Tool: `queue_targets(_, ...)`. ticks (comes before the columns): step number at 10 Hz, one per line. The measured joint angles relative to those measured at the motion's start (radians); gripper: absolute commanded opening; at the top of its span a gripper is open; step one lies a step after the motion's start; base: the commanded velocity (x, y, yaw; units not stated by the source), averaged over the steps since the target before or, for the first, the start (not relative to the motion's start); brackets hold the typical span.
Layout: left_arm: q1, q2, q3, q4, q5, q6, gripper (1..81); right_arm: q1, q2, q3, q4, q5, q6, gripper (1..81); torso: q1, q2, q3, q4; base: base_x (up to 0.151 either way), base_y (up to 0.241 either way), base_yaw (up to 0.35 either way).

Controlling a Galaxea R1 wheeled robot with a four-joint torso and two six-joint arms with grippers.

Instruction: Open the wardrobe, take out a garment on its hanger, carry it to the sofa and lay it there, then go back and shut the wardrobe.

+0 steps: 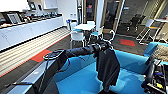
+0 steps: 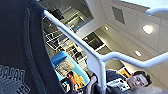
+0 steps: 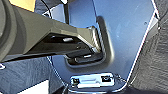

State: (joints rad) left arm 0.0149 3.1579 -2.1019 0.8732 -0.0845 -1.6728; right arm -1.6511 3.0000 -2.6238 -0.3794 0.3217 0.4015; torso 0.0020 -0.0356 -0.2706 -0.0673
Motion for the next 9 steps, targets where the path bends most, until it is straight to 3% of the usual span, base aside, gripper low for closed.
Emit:
queue_targets(6, 0.167, 0.002, -0.085, 0.087, 0.033, 0.001, 1.0, -0.002, 0.008, -0.007, 0.0, -0.001, 0.0, 81.1, 0.0, 0.0, 0.0, 0.0, 0.0, 0.0, 0.0)
queue_targets(9, 0.182, -0.003, -0.157, 0.128, 0.048, -0.001, 1.0, -0.003, 0.008, -0.009, 0.0, 0.0, 0.0, 81.1, 0.0, 0.0, 0.0, 0.0, 0.0, 0.0, 0.0)
